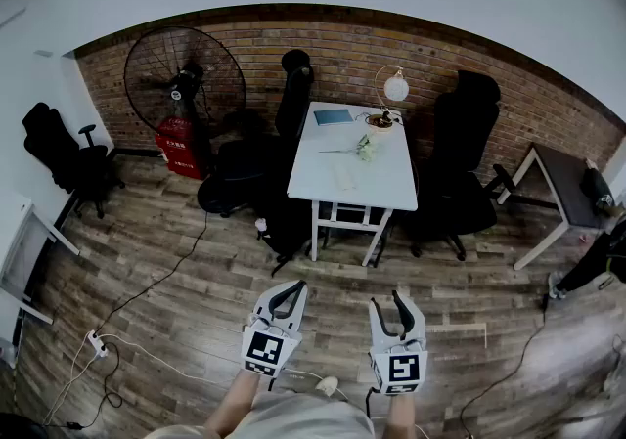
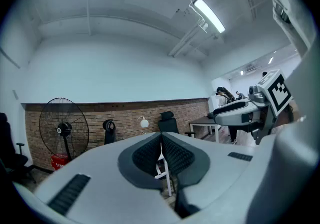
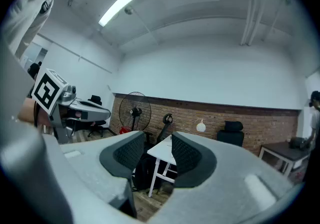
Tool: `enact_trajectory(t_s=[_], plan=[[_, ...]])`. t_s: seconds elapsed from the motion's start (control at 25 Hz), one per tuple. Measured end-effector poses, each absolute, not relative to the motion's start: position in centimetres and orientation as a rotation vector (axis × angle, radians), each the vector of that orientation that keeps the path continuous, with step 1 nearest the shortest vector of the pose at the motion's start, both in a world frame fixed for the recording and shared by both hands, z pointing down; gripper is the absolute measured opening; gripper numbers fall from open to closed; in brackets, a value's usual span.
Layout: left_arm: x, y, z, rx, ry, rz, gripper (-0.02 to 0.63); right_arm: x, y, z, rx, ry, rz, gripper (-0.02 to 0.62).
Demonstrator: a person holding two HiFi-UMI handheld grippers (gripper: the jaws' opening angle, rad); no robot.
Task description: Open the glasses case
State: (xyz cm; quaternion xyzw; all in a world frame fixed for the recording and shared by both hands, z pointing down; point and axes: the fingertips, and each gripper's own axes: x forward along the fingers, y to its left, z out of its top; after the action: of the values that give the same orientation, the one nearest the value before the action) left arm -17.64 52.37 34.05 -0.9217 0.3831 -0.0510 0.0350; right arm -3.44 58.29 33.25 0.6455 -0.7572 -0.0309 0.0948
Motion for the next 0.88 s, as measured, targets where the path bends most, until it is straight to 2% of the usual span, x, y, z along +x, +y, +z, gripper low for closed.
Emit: enact_trajectory(t_s=[0.88], plan=[[-13.2, 45.1, 35.0, -2.823, 1.203, -0.179, 0.008, 0.1, 49.6, 35.9, 1.868, -2.308, -0.050, 0.177]])
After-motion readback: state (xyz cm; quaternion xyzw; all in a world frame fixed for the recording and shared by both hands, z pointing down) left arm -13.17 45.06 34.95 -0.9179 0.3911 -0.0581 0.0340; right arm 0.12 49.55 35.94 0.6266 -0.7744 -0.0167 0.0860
